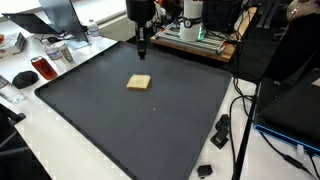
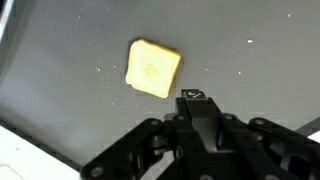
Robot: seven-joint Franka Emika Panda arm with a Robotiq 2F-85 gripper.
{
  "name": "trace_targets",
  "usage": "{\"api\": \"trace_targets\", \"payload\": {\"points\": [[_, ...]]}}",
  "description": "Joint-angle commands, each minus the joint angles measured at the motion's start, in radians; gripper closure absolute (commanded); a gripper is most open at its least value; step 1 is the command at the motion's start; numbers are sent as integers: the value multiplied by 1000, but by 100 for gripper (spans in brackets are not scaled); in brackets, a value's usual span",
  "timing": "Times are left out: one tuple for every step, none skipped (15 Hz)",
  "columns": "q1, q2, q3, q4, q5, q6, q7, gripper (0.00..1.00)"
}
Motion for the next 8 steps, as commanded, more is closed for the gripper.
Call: {"api": "trace_targets", "payload": {"points": [[85,135,-11,178,-120,-213,173,95],[105,166,-11,216,-135,-274,200,95],[123,199,-8,255,-136,-327,215,95],[138,229,-8,290,-135,-371,225,95],[154,262,-10,328,-137,-410,241,95],[167,292,-11,360,-134,-440,247,95],[177,322,-14,389,-136,-461,254,95],[185,348,-17,415,-135,-475,254,95]]}}
